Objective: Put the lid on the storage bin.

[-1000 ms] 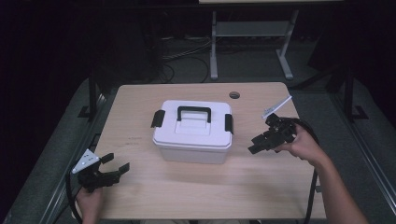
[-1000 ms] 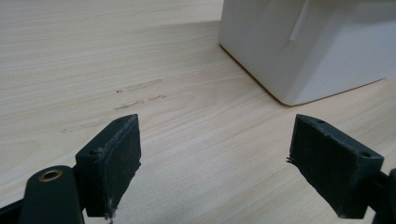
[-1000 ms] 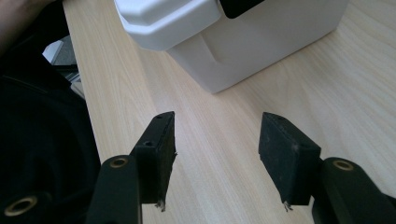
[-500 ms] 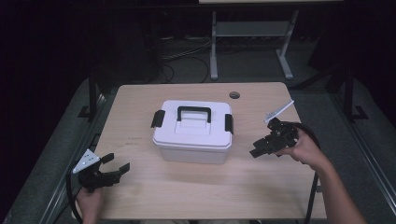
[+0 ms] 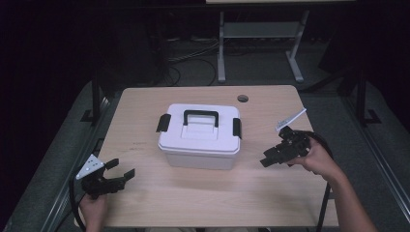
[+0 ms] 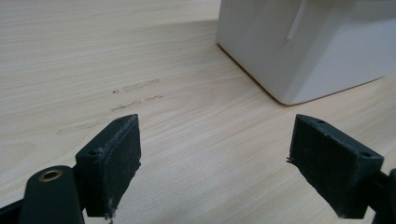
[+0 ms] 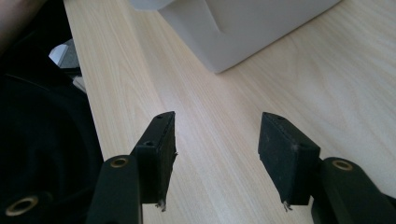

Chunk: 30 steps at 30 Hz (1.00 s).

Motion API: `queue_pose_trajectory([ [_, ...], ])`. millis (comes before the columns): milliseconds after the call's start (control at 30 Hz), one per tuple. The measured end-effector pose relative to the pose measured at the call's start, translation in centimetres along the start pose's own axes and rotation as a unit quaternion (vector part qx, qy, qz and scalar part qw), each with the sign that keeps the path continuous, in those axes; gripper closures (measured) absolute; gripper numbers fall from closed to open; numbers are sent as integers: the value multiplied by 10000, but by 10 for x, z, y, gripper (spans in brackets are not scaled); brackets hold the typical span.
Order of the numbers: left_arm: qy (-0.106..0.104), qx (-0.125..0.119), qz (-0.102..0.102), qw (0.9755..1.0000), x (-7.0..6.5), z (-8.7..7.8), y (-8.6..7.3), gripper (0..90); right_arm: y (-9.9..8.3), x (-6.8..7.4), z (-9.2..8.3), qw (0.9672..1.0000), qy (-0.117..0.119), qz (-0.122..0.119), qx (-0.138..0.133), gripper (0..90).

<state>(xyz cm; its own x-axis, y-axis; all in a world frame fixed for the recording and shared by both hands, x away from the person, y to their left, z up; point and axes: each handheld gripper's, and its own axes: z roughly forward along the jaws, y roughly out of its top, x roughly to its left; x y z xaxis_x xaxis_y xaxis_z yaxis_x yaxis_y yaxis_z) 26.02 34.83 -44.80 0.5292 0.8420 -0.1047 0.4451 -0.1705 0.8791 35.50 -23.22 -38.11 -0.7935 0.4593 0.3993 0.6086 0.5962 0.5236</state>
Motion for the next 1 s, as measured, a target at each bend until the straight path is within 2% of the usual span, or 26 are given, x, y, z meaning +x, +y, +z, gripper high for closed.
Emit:
queue_pose_trajectory([
  [1000, 11, -7, 3, 10000, 1, 0, 0, 159, -17, 2, 6, 9999, 104, 93, -78, 445],
])
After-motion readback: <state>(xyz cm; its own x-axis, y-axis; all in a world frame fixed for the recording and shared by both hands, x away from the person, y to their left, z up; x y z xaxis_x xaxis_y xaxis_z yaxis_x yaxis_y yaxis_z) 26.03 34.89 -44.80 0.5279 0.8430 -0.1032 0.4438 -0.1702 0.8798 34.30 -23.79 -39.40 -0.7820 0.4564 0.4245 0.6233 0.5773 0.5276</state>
